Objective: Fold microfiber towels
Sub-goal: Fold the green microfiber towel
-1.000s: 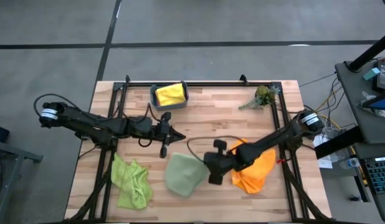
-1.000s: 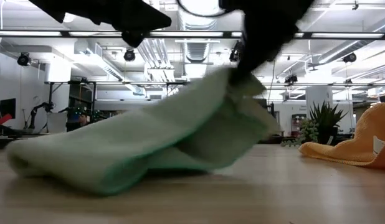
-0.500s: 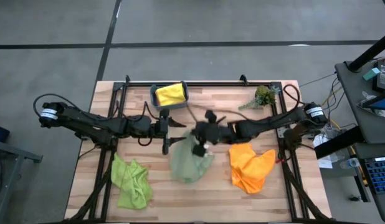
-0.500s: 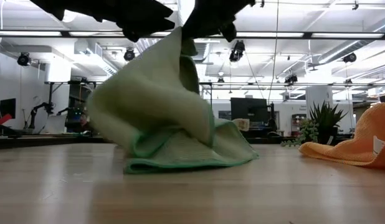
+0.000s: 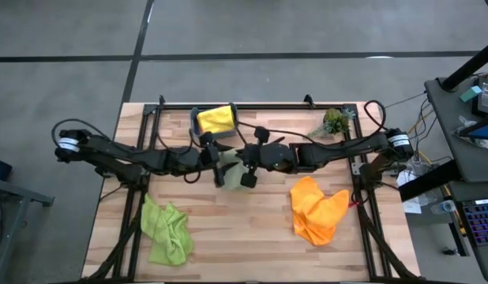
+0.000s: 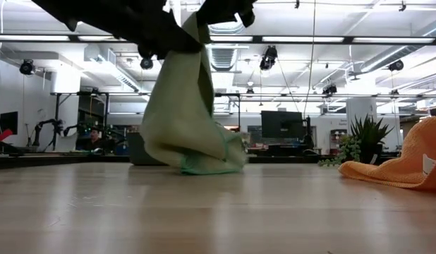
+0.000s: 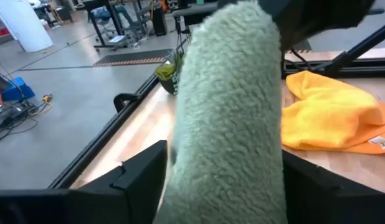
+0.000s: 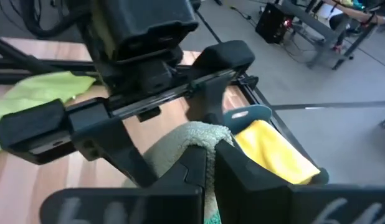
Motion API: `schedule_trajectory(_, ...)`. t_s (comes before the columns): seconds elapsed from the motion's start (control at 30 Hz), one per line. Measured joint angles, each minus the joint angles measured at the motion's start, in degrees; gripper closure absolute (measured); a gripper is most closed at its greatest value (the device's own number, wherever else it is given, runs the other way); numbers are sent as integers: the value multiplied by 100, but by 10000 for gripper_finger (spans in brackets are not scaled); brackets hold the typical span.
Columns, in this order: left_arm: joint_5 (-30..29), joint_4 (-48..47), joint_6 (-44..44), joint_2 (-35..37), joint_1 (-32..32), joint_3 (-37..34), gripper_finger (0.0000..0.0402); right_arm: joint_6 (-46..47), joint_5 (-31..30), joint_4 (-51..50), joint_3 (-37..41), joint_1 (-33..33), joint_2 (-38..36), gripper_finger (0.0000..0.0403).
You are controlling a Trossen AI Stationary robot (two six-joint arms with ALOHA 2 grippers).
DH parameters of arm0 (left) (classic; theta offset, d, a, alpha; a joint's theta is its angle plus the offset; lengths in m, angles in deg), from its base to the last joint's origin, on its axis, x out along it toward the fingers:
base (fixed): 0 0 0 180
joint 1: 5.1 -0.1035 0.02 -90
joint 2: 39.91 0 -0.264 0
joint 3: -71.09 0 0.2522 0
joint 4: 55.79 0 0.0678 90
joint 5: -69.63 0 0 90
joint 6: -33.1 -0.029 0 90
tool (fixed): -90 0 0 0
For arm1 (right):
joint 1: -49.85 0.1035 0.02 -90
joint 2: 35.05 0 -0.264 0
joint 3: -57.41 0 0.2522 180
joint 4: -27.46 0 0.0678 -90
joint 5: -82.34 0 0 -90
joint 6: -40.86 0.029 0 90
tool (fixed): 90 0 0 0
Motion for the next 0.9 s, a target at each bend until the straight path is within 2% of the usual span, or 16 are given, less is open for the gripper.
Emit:
schedule_trajectory(0.1, 28, -1, -26, -60, 0, 0, 218, -8, -8, -58, 0, -12, 1, 394)
schedule_trajectory(0.2, 190, -9, -46, -67, 0, 0, 282, 149, -7, -58, 2, -8, 7, 391)
schedule_trajectory(0.3, 383, -19, -143, -53, 0, 0, 357, 189, -3, -58, 9, -5, 9, 371)
schedule_trajectory(0.37, 424, -3, -170, -32, 0, -2, 388, 300, -6, -61, 11, -6, -22, 348)
schedule_trajectory(0.57, 459, 63, -322, 77, 0, -4, 397, 625, -7, -569, 13, 35, -494, 264)
schedule_trajectory(0.67, 699, 183, -341, 217, 0, -21, 398, 914, -19, -1094, 38, 135, -803, 231)
schedule_trajectory(0.77, 946, 402, -334, 361, 4, -83, 398, 1180, -23, -1494, 160, 308, -1021, 209)
schedule_trajectory(0.9, 1012, 573, -306, 550, 4, -155, 398, 1418, -12, -1569, 490, 613, -1267, 200)
